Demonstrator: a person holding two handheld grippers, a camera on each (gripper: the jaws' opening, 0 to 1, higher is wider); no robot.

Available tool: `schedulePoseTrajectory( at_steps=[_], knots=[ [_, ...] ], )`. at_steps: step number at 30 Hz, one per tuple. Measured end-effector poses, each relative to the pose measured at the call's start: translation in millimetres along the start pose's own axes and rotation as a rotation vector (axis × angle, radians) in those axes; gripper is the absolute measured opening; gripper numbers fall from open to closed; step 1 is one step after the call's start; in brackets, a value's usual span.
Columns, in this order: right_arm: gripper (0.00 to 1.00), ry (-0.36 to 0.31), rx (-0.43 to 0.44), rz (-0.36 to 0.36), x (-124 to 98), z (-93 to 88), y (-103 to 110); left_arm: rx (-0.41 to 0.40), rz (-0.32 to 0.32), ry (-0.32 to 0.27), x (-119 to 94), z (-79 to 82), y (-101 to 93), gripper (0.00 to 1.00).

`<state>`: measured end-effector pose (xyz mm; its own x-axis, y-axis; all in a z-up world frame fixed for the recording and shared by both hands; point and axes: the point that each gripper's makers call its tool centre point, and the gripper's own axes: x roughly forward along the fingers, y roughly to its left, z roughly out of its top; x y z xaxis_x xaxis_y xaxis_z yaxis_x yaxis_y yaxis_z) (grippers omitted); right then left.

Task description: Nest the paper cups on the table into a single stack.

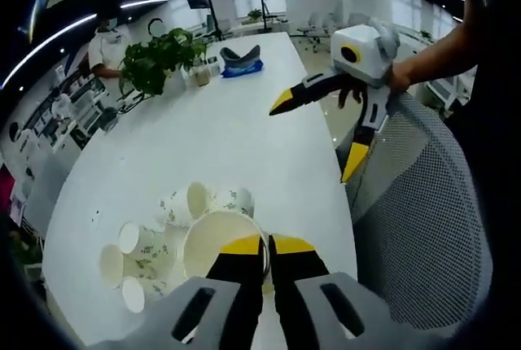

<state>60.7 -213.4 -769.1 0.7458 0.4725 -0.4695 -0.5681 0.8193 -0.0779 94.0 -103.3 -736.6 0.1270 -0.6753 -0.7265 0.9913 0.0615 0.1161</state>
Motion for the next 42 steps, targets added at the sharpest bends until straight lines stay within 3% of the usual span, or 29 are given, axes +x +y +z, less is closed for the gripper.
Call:
schedulePoseTrajectory(
  at_steps=[28,42],
  knots=[
    [0.91,0.032,0.006,-0.002,1.0,-7.2,-1.1,-0.066,-0.083,0.023,24.7,-22.1,-9.3,0.04],
    [0.91,0.033,0.002,-0.001,0.9,-6.6,-0.5,-0.054,-0.082,0.03,27.6,-29.8,-10.8,0.06]
  ],
)
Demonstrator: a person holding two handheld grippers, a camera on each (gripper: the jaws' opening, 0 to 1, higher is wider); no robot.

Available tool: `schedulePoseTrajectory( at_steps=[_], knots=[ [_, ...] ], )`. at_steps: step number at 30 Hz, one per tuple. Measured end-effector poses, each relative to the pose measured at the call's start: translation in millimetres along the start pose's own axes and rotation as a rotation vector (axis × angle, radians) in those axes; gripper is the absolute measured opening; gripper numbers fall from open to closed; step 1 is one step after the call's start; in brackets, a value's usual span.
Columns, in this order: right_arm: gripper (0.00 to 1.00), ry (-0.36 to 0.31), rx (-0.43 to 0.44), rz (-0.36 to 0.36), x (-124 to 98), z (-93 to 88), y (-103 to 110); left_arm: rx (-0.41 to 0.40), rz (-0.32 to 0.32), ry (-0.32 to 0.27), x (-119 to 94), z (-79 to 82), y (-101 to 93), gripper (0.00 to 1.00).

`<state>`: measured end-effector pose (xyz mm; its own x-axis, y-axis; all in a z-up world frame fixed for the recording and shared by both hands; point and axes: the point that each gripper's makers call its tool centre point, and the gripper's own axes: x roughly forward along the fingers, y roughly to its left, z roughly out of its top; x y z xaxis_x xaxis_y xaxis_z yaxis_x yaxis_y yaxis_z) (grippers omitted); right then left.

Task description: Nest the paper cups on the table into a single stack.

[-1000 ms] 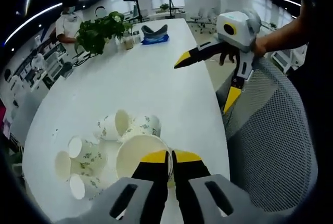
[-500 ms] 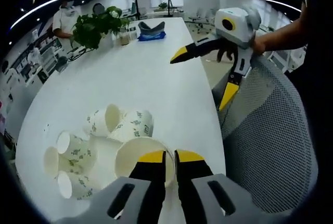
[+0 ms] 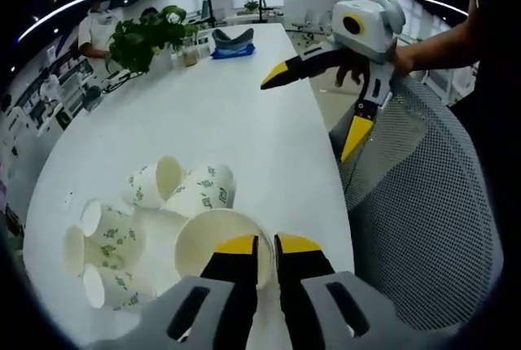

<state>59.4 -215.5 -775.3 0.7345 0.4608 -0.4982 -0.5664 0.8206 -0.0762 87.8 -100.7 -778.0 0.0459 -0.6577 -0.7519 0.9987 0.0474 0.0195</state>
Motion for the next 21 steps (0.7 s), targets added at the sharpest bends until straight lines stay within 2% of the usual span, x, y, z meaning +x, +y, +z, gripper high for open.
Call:
schedulePoseTrajectory(
  at_steps=[13,21],
  knots=[
    [0.91,-0.003,0.003,0.002,0.2,0.3,-0.3,0.011,0.045,-0.05,-18.1,9.4,8.5,0.19],
    [0.91,-0.001,-0.001,0.002,-0.1,2.0,1.7,-0.036,0.094,-0.09,-26.3,15.4,22.8,0.26]
  ],
)
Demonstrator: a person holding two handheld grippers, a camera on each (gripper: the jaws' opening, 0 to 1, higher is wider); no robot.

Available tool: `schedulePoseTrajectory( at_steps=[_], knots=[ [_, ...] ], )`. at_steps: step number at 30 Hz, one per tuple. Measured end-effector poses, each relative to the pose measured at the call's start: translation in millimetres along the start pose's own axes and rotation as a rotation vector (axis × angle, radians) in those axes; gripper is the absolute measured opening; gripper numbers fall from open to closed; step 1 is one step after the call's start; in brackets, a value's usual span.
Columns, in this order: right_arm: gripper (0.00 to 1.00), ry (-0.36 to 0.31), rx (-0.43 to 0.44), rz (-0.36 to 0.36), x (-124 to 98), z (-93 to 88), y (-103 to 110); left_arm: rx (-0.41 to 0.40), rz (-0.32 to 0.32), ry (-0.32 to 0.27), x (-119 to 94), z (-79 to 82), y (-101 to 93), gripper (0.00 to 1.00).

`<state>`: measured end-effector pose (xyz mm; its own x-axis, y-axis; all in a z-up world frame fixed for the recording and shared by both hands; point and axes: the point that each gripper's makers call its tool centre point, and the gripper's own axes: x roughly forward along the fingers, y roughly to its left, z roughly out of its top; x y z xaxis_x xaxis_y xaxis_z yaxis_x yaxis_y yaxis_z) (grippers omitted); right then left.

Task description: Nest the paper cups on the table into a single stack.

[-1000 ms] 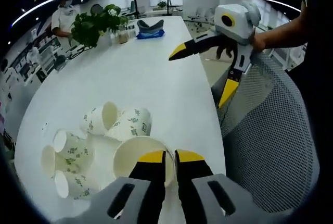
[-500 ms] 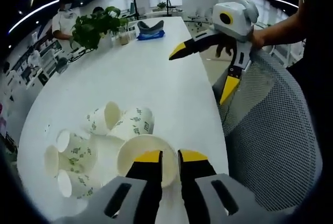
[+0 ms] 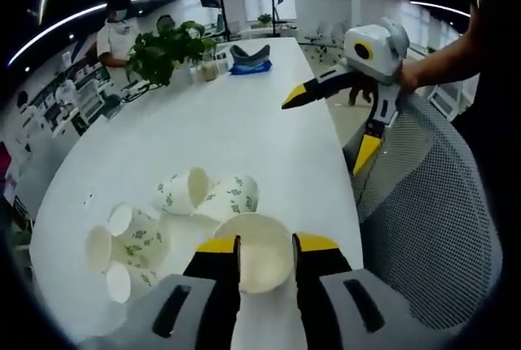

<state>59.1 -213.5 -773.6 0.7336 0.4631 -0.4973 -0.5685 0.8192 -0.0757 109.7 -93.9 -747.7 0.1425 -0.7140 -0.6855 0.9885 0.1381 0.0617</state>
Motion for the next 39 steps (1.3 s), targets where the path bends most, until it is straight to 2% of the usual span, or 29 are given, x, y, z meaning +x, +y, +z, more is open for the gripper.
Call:
schedulePoseTrajectory(
  at_steps=[9,19,29,39],
  knots=[
    [0.91,0.004,-0.003,0.0,0.4,-1.5,-0.6,-0.039,0.025,-0.029,1.2,6.0,20.6,0.27],
    [0.91,0.006,-0.006,-0.001,0.5,-2.3,-0.9,-0.131,0.029,-0.077,9.4,12.4,48.3,0.25],
    [0.91,0.007,-0.003,-0.006,0.5,-3.8,-3.1,-0.215,0.019,-0.079,21.6,15.3,57.0,0.22],
    [0.9,0.01,-0.001,-0.007,0.7,-5.0,-3.7,-0.375,-0.007,-0.048,36.1,9.7,64.4,0.21]
  ],
)
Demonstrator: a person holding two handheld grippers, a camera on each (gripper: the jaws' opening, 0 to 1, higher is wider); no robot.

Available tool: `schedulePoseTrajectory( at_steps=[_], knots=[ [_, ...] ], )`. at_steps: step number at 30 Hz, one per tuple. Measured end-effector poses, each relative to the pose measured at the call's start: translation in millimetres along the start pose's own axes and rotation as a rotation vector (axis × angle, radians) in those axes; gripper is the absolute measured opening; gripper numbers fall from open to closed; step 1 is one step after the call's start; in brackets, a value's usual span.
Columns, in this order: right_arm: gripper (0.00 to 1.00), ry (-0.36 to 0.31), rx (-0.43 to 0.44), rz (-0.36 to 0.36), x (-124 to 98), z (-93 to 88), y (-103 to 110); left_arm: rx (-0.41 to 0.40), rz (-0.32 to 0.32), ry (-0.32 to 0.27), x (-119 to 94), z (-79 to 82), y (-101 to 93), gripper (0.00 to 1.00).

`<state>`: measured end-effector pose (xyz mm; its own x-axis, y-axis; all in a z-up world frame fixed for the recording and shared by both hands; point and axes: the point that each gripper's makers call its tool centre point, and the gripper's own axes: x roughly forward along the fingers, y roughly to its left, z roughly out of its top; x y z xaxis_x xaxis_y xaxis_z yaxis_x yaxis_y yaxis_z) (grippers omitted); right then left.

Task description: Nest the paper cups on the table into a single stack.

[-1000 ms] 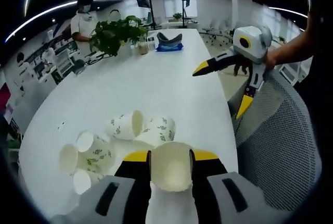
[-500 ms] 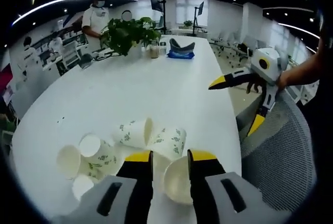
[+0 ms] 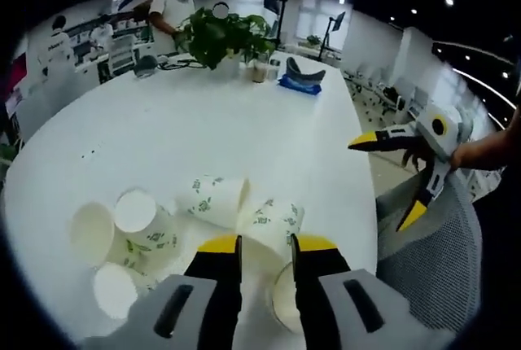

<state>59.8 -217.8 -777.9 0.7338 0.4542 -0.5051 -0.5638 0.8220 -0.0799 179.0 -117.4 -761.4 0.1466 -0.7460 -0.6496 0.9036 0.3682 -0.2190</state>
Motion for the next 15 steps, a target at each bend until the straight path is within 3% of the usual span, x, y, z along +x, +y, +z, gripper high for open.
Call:
schedulePoseTrajectory(
  at_steps=[15],
  knots=[
    [0.9,0.007,-0.005,-0.004,-0.8,0.4,0.8,-0.235,-0.039,0.05,18.5,-15.9,12.6,0.15]
  ],
)
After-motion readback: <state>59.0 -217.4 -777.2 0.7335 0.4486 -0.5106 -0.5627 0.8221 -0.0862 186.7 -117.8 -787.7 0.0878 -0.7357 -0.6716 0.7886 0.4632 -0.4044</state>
